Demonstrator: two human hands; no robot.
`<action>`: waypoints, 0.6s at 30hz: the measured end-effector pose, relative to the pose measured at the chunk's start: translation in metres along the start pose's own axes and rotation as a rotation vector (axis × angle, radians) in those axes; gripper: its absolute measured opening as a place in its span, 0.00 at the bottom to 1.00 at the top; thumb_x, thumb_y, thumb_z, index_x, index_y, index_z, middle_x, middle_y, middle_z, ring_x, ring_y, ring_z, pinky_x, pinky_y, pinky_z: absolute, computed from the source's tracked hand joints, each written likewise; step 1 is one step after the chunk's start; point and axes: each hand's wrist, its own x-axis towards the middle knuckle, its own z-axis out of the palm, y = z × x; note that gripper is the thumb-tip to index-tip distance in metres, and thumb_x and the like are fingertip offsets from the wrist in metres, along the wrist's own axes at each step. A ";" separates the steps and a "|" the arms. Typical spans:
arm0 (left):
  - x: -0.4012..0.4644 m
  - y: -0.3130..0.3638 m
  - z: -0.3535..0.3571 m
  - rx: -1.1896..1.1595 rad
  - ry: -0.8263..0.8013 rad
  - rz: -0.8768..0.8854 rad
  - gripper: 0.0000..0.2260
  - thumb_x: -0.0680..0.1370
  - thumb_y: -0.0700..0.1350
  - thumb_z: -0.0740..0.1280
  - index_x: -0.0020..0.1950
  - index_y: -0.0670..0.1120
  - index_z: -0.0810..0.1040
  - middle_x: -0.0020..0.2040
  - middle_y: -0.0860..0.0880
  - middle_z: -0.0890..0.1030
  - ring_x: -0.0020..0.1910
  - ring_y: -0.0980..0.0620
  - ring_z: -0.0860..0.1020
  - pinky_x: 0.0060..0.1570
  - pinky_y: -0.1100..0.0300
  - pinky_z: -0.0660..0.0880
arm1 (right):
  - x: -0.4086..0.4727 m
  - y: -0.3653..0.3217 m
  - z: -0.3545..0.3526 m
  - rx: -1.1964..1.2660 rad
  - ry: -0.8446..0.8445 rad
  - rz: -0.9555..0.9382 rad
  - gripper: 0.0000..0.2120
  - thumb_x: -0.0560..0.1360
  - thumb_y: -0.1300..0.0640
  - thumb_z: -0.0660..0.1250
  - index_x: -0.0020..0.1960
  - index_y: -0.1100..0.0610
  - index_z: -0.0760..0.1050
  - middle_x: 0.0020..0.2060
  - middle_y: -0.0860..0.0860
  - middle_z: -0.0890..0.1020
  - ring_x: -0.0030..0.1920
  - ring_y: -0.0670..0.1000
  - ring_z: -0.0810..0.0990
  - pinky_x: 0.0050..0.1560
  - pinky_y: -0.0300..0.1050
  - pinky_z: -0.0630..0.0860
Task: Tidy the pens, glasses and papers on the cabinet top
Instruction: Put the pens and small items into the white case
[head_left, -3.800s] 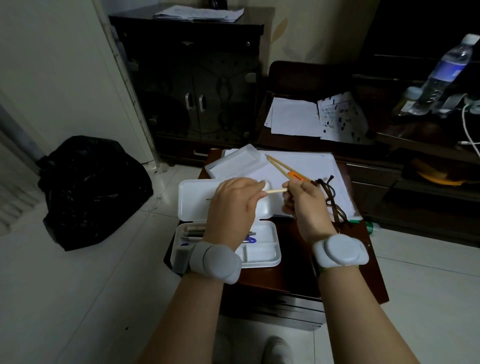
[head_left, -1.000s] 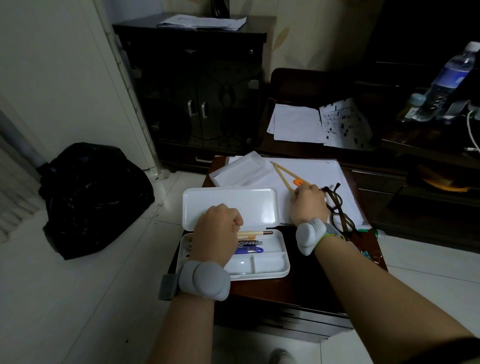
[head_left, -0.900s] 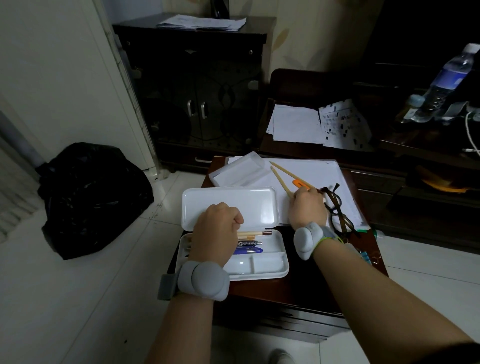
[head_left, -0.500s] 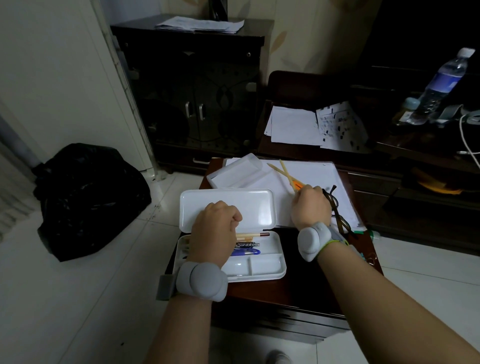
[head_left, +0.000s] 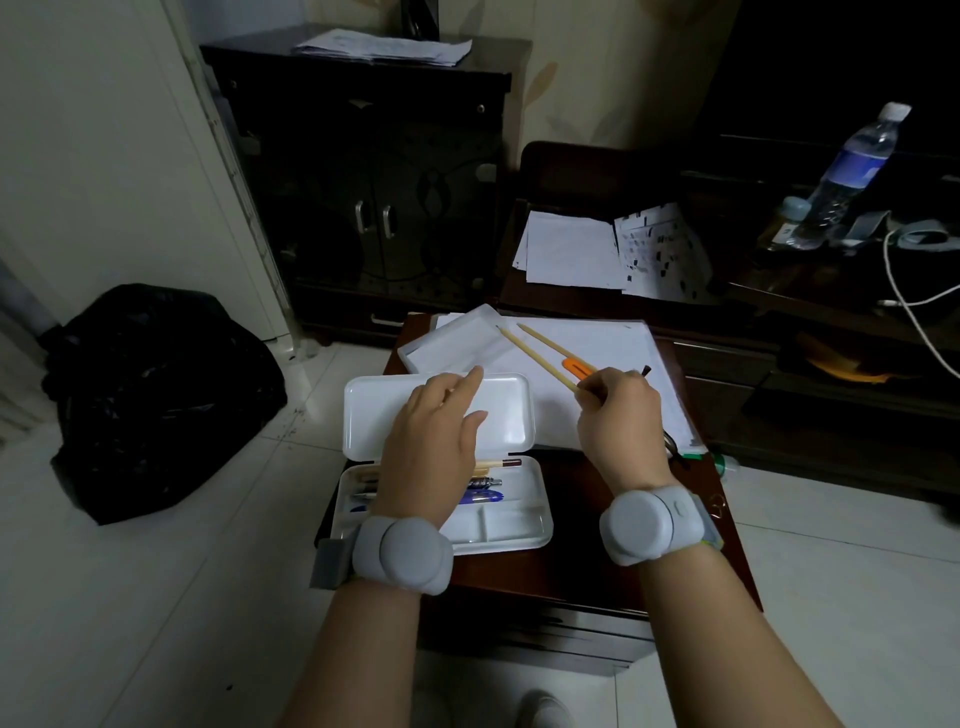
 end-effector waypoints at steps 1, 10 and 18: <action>0.000 0.000 0.001 0.002 -0.004 0.008 0.19 0.80 0.44 0.61 0.71 0.49 0.67 0.64 0.49 0.73 0.63 0.49 0.70 0.63 0.50 0.70 | 0.000 0.000 -0.001 0.009 -0.003 -0.007 0.09 0.76 0.66 0.62 0.52 0.63 0.78 0.52 0.61 0.77 0.52 0.59 0.76 0.47 0.39 0.64; 0.002 0.005 0.000 0.026 -0.053 0.085 0.18 0.81 0.42 0.59 0.71 0.47 0.67 0.71 0.49 0.69 0.72 0.51 0.64 0.71 0.61 0.55 | -0.007 -0.005 -0.002 0.202 -0.167 -0.040 0.04 0.74 0.63 0.66 0.43 0.60 0.80 0.34 0.50 0.79 0.36 0.48 0.76 0.35 0.35 0.67; 0.004 0.000 0.001 0.038 -0.069 0.109 0.10 0.76 0.39 0.67 0.56 0.43 0.82 0.54 0.45 0.83 0.57 0.46 0.77 0.64 0.56 0.66 | -0.014 -0.003 -0.007 0.316 -0.472 -0.071 0.08 0.73 0.62 0.69 0.37 0.52 0.78 0.35 0.50 0.81 0.36 0.45 0.77 0.45 0.37 0.76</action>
